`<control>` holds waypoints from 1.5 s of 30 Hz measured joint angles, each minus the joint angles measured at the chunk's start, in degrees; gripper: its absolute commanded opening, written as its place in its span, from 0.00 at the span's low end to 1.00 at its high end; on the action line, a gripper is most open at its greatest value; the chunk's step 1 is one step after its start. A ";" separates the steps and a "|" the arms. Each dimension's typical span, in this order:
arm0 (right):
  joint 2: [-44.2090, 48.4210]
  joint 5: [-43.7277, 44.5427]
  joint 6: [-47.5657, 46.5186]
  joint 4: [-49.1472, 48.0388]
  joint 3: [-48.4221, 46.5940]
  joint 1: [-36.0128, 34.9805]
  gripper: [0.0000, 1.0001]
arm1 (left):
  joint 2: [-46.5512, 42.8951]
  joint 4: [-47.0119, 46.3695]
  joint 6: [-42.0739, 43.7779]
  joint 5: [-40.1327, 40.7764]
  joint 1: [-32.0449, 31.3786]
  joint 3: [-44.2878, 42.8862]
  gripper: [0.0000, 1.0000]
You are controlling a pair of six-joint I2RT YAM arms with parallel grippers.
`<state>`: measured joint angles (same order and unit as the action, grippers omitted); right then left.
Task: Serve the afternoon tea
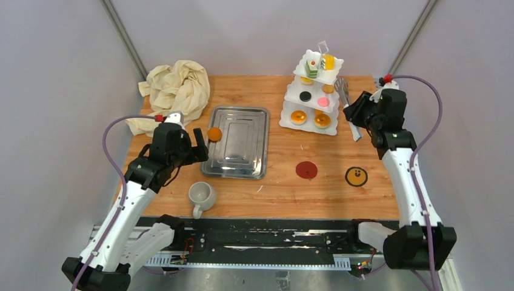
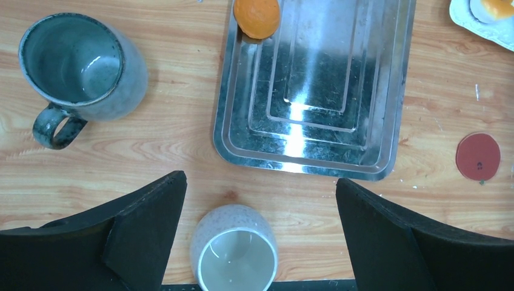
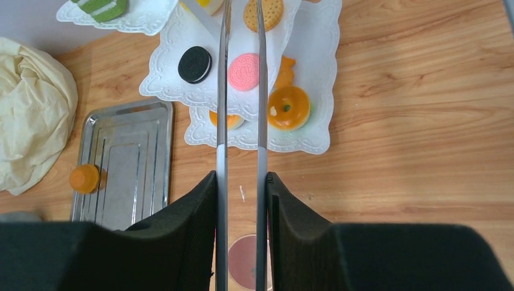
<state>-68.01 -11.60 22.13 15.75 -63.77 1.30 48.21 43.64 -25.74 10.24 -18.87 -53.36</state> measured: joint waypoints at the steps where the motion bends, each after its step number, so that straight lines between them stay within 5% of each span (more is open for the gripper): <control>1: 1.88 0.72 -0.35 0.68 0.52 0.02 0.01 | -0.15 0.17 -0.02 -0.09 0.00 0.00 0.98; 14: 19.17 23.45 -2.23 8.31 12.46 0.11 0.01 | -1.14 0.28 -0.44 -1.86 0.00 0.07 0.98; 33: -20.41 34.23 -1.22 -10.62 8.61 0.11 0.02 | 1.05 -0.09 -0.17 -1.64 0.00 0.46 0.98; 45: -28.81 33.57 1.36 -13.42 6.32 0.59 0.10 | 3.98 -0.74 0.31 -1.25 0.00 0.46 0.98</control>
<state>-96.82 21.98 23.49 2.33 -57.45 1.89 52.18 42.89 -25.43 8.99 -18.87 -52.90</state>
